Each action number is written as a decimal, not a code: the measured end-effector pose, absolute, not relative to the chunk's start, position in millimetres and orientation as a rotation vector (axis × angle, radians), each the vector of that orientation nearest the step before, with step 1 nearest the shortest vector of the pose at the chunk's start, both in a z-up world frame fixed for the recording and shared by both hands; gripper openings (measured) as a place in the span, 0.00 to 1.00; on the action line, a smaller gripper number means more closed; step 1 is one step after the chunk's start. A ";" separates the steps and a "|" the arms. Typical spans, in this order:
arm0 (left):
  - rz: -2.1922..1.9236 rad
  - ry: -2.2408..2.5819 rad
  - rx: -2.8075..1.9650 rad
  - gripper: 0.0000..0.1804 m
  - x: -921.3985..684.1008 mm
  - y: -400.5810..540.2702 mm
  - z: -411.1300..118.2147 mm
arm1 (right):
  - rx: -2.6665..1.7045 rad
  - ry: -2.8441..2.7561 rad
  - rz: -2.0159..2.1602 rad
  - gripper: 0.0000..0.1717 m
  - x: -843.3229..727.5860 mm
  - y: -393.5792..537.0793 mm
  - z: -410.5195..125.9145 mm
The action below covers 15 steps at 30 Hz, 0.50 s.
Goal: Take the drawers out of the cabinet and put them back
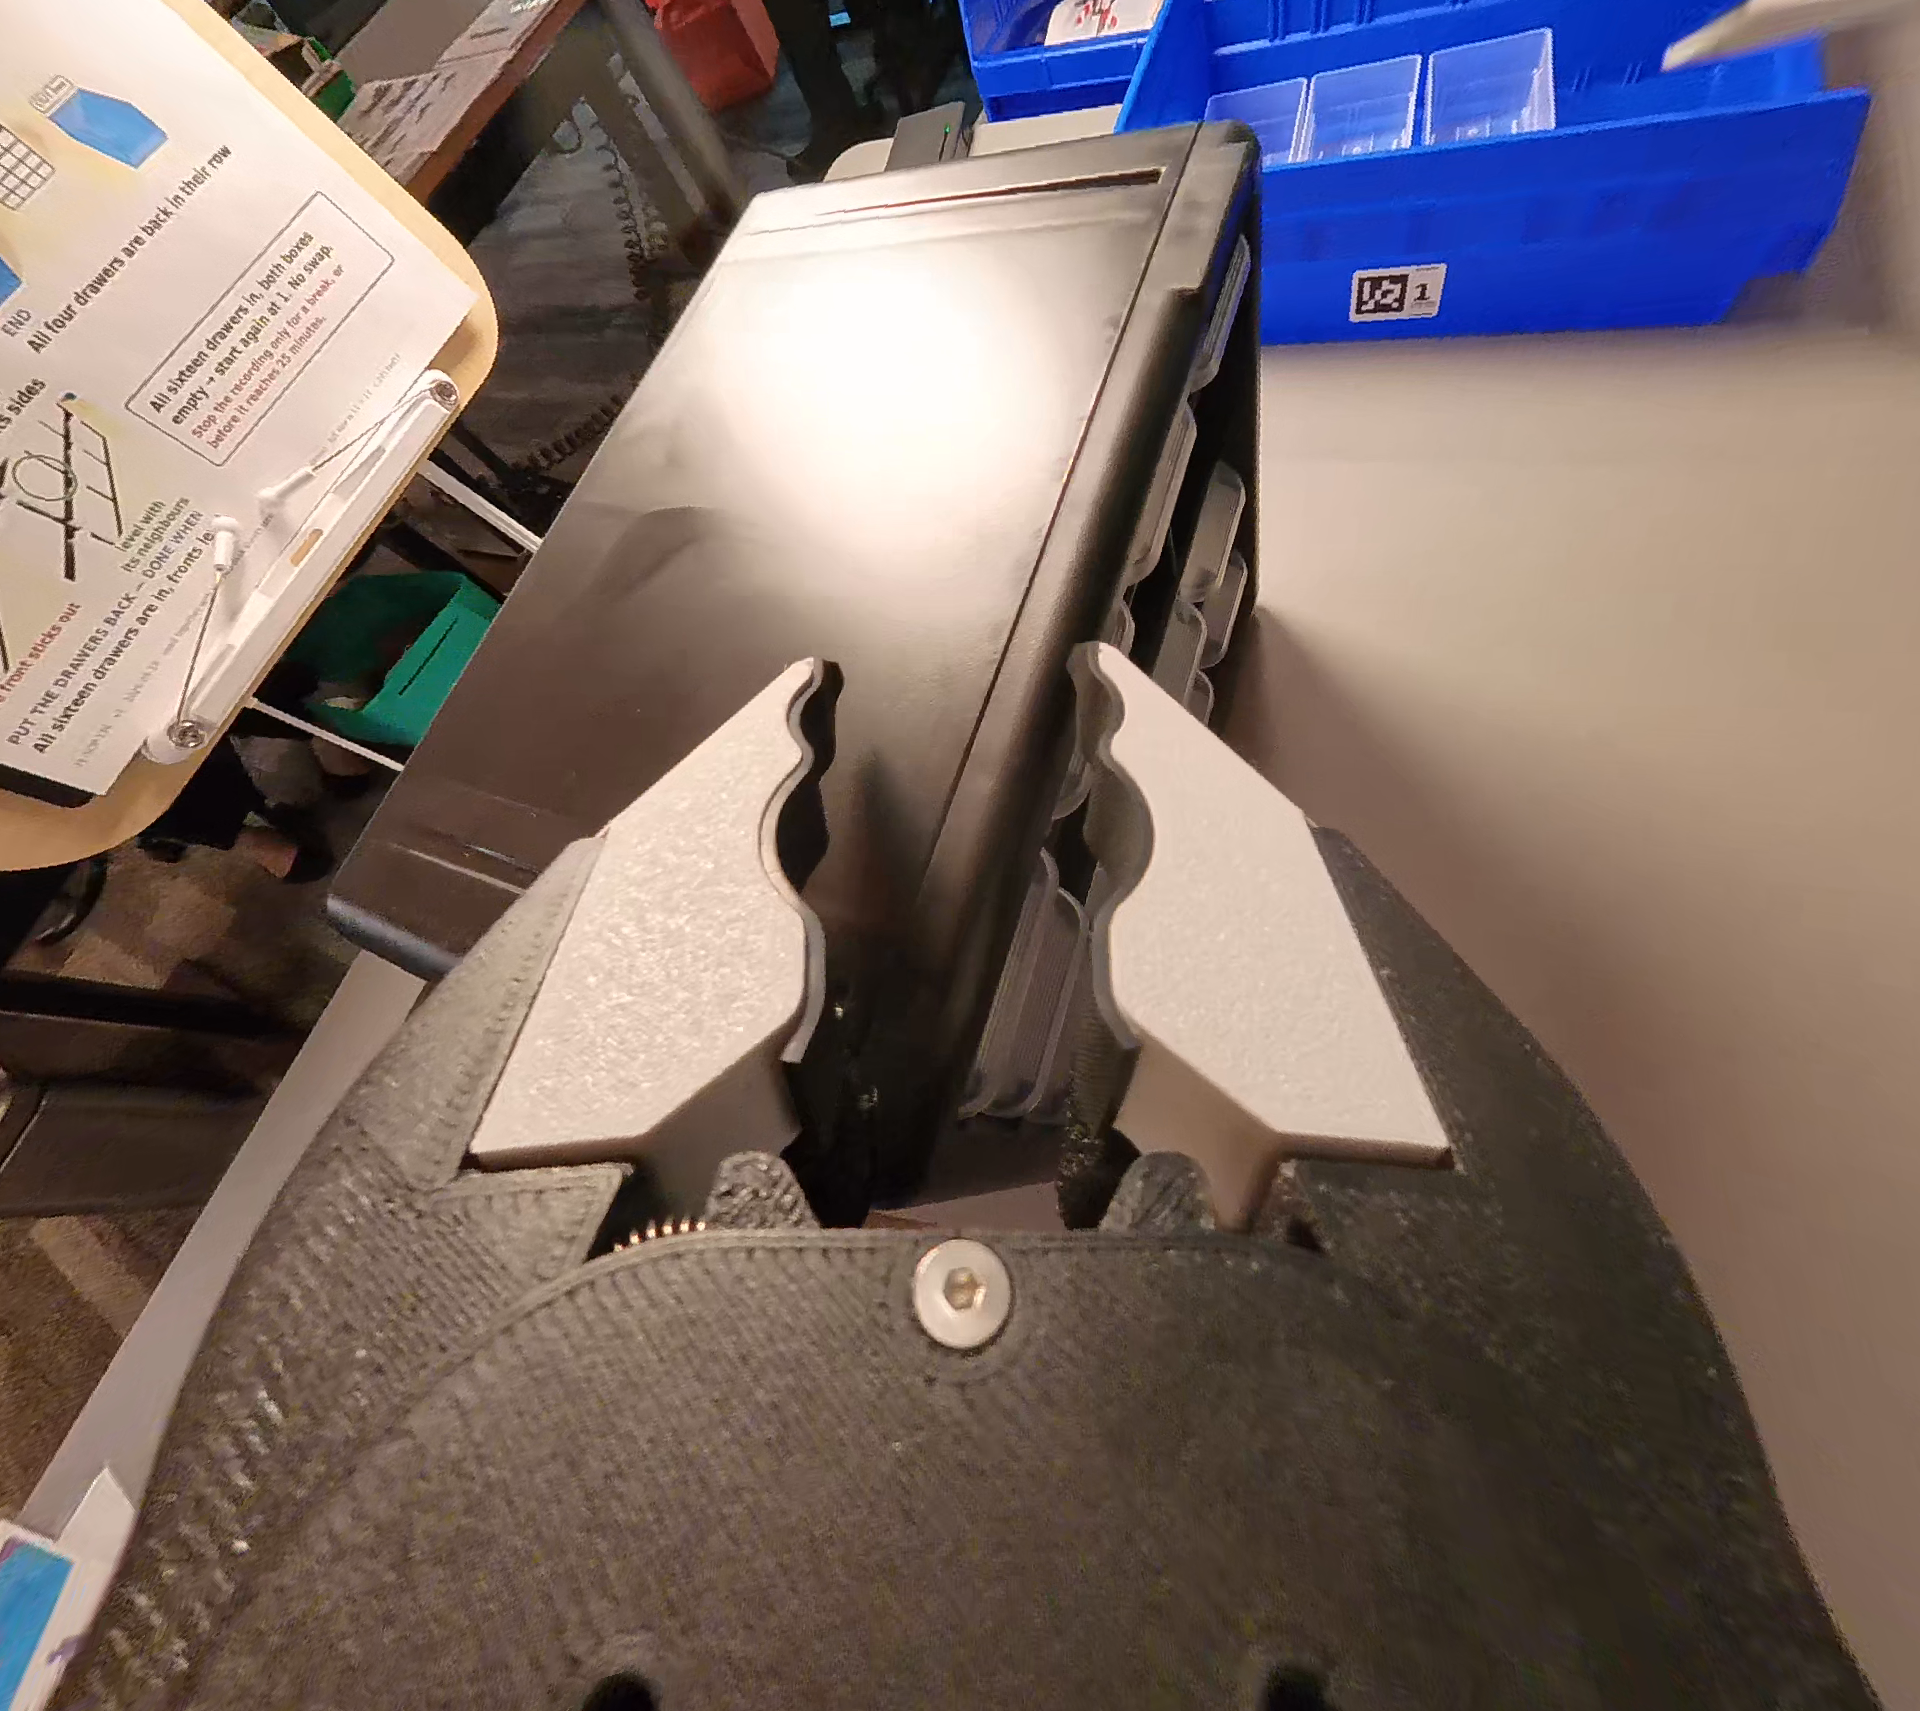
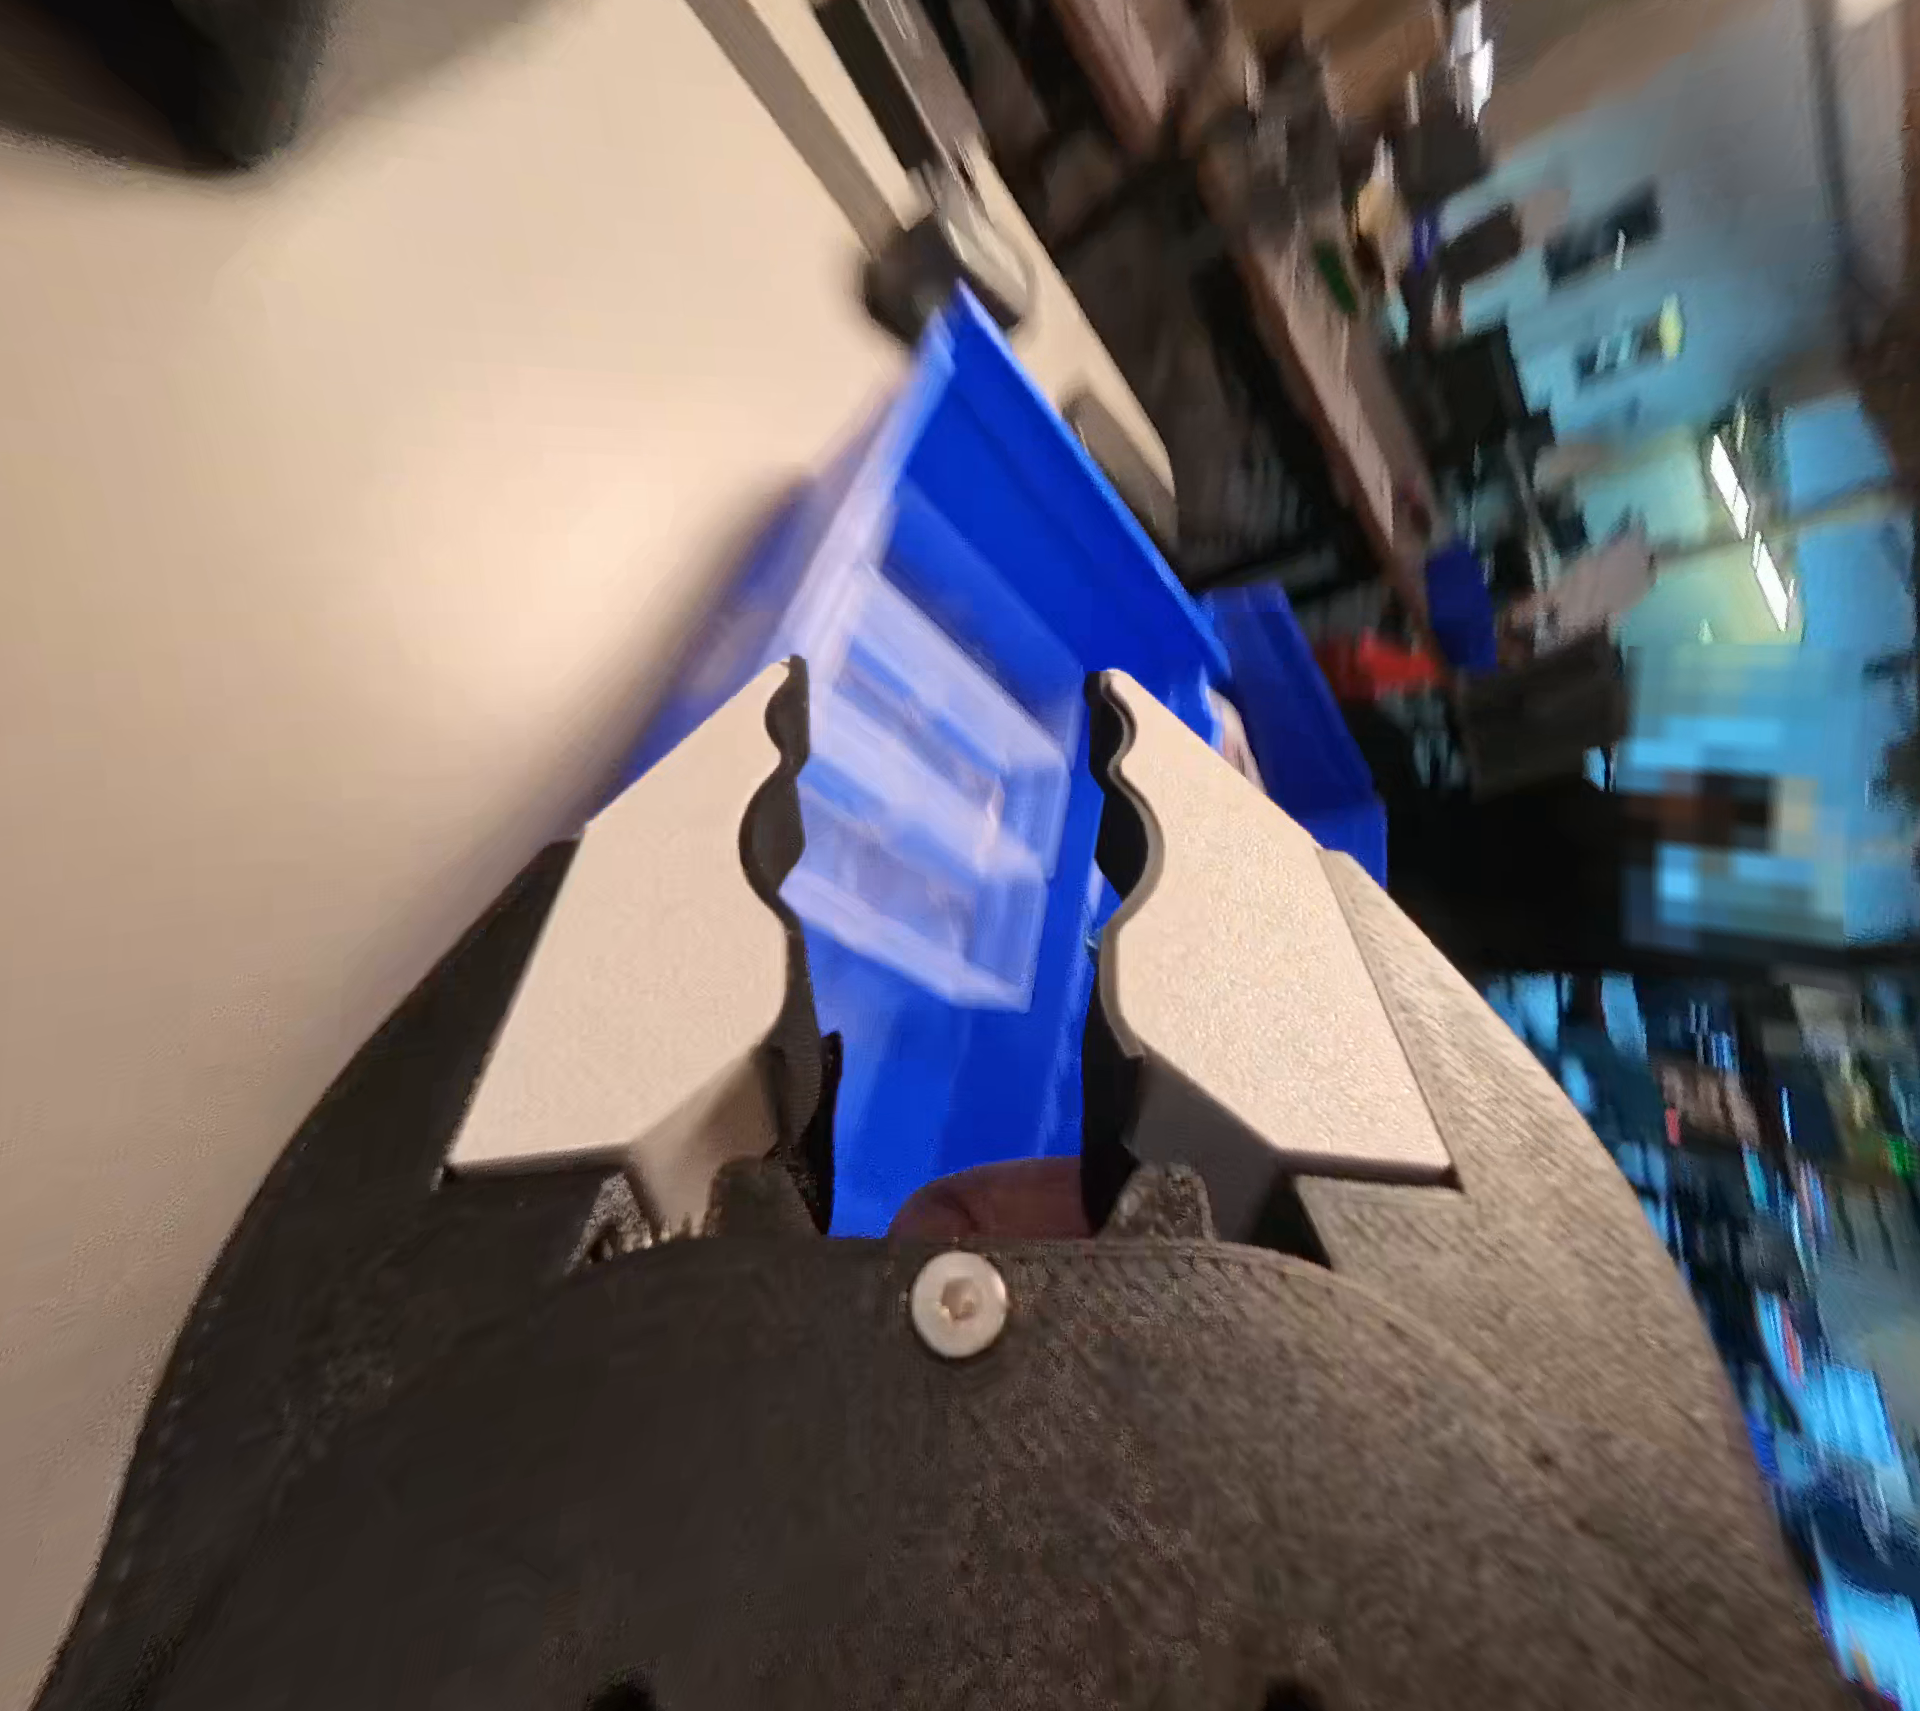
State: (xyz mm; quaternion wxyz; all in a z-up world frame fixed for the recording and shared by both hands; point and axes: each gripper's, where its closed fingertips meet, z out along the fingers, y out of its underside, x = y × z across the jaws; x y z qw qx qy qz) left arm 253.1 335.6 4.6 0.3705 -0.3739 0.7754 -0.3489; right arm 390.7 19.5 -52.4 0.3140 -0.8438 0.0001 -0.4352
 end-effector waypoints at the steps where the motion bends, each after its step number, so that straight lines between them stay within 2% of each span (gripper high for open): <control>1: -0.900 1.987 -0.962 0.27 252.9 335.9 5.0 | -2.176 -0.102 -1.119 0.32 371.4 45.6 -52.1; 5: -0.898 1.974 -0.985 0.24 252.1 338.7 5.5 | -1.933 -0.474 -1.023 0.28 291.8 155.4 -66.8; 10: -0.888 1.970 -0.996 0.27 252.6 339.5 5.1 | -1.532 -0.809 -1.324 0.22 232.0 264.2 -73.2; 15: -0.889 1.974 -0.992 0.25 252.2 339.3 4.9 | -1.299 -0.899 -1.449 0.20 202.7 335.0 -67.3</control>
